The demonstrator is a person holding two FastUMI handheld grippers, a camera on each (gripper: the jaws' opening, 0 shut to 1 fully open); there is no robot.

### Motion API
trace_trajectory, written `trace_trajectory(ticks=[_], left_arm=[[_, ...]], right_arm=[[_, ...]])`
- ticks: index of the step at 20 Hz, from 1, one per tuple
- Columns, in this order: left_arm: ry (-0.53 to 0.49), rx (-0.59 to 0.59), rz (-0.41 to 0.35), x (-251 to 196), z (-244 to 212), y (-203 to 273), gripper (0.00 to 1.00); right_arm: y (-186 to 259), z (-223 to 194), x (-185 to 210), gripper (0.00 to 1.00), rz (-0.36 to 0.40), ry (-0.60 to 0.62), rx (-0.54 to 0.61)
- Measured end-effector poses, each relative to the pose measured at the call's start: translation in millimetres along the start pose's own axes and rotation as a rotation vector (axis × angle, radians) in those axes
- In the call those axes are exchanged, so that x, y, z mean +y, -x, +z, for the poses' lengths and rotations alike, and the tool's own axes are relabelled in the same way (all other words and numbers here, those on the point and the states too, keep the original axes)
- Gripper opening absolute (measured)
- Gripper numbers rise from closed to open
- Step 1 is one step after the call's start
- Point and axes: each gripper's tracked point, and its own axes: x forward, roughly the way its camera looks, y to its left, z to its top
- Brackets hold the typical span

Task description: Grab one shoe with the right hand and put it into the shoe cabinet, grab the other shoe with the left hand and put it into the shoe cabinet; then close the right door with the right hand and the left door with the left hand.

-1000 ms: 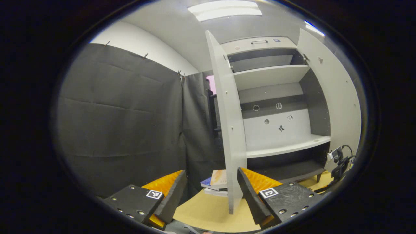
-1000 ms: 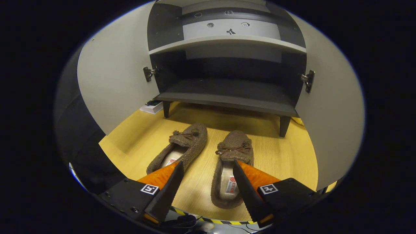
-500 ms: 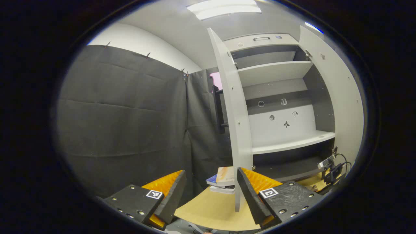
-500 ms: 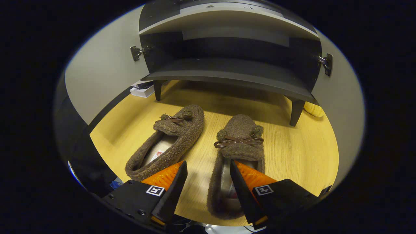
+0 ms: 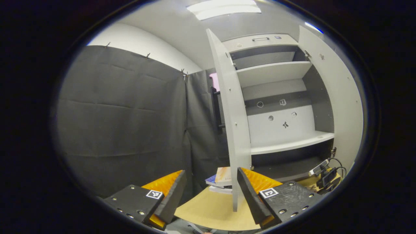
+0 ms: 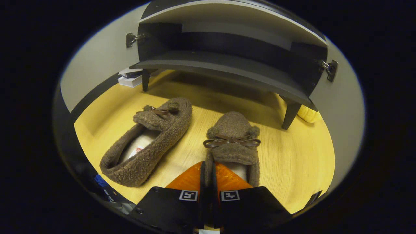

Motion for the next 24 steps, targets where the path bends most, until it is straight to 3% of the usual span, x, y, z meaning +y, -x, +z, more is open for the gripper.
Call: trace_trajectory(ticks=[1,2,3,12,13,14,24], left_arm=[[-0.001,-0.002,-0.005,-2,1,0,0.91],[-0.003,-0.005,-0.013,-6,2,0,0.91],[-0.007,-0.01,-0.019,-9,4,1,0.99],[0.003,-0.044,-0.09,-39,15,2,0.99],[0.005,-0.05,-0.101,-44,17,2,0.91],[0.009,-0.054,-0.112,-47,18,5,0.99],[0.033,-0.08,-0.228,-96,23,-9,0.99]], right_arm=[[6,-2,2,0.01,0.009,0.003,-0.005],[15,1,3,0.05,0.023,0.004,-0.021],[16,5,2,0.05,0.031,0.004,-0.042],[82,55,-14,0.04,0.066,-0.074,-0.191],[91,62,-16,0.04,0.071,-0.082,-0.211],[99,69,-18,0.04,0.077,-0.089,-0.23],[179,150,-37,0.04,0.095,-0.118,-0.422]])
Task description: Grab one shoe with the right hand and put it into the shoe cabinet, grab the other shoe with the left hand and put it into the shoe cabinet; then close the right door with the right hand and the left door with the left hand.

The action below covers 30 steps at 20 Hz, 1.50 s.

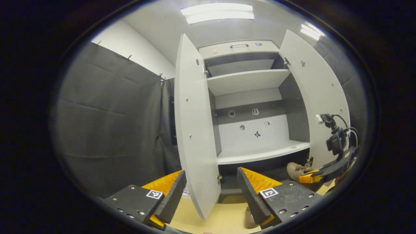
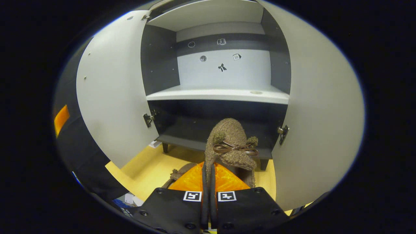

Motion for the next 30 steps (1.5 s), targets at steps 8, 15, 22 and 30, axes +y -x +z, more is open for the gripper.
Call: trace_trajectory(ticks=[8,15,22,30], left_arm=[[0.018,-0.01,-0.063,-19,-6,-21,0.91],[0.038,0.003,-0.083,-18,-20,-42,0.91],[0.065,0.024,-0.105,-20,-36,-55,0.91],[0.072,0.053,-0.117,-20,-53,-64,0.91]], right_arm=[[1,88,1,0.04,-0.002,0.026,-0.141],[-20,161,-2,0.04,-0.018,0.046,-0.235],[-70,216,-25,0.0,-0.07,0.047,-0.236],[-144,236,-56,0.04,-0.151,0.092,-0.14]])
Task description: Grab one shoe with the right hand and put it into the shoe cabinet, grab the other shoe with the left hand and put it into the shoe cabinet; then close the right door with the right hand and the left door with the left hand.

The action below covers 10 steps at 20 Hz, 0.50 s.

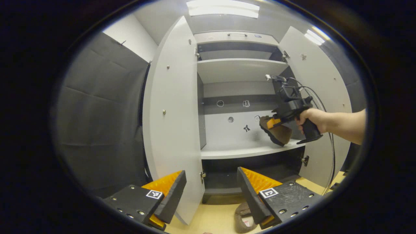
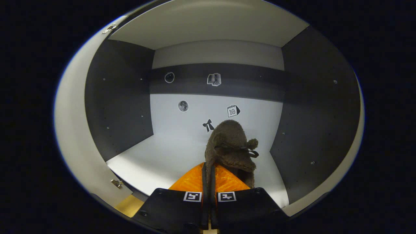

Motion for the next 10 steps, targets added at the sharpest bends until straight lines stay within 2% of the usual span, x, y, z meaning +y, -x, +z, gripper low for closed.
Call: trace_trajectory(ticks=[1,2,4,6,7,8,10], left_arm=[[-0.003,0.002,0.001,1,-1,-1,0.91],[-0.008,0.006,0.003,1,-3,-3,0.97],[-0.012,0.013,0.006,3,-6,-5,0.92],[-0.01,0.018,0.007,4,-8,-7,0.92],[-0.011,0.019,0.008,4,-7,-8,0.92],[-0.013,0.02,0.008,4,-8,-10,0.92],[-0.019,0.02,0.005,3,-8,-12,0.92]], right_arm=[[-7,-1,3,0.04,0.001,0.005,0.012],[-12,-2,2,0.04,-0.005,0.012,0.024],[-19,-4,2,0.04,-0.007,0.019,0.04],[-20,-2,-1,0.08,-0.024,0.029,0.035],[-19,1,-4,0.14,-0.036,0.036,0.022],[-16,6,-1,0.25,-0.028,0.033,0.006],[-6,18,-3,0.61,-0.043,0.04,-0.048]])
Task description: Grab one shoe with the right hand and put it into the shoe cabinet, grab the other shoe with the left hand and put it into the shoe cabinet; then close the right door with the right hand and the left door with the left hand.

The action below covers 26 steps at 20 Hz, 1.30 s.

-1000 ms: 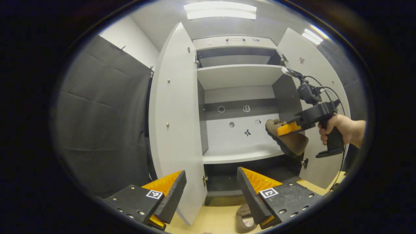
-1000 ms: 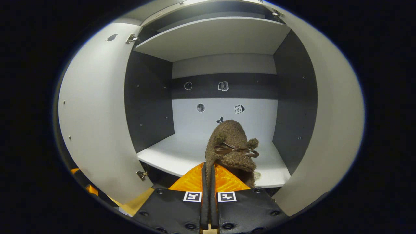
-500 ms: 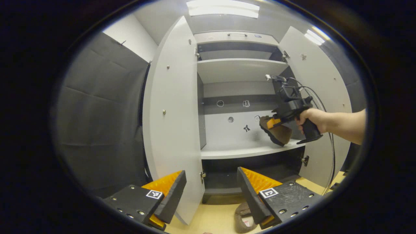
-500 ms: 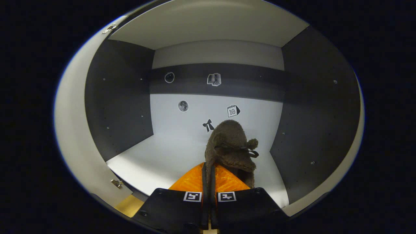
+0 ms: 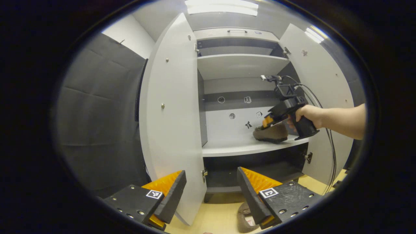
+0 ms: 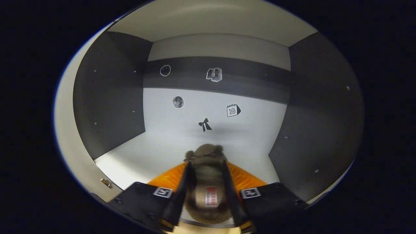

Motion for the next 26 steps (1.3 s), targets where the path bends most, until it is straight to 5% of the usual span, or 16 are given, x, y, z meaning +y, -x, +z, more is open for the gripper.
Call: trace_trajectory(ticks=[2,11,26], left_arm=[[-0.005,0.008,-0.006,-1,-4,-2,0.92],[0.041,0.125,-0.117,-24,-57,-13,0.92],[0.035,0.534,-0.312,-82,-245,-19,0.92]], right_arm=[[16,13,-4,0.97,-0.013,0.001,-0.065],[124,27,-14,0.96,-0.034,-0.025,-0.297],[237,-86,0,0.98,-0.045,-0.024,-0.278]])
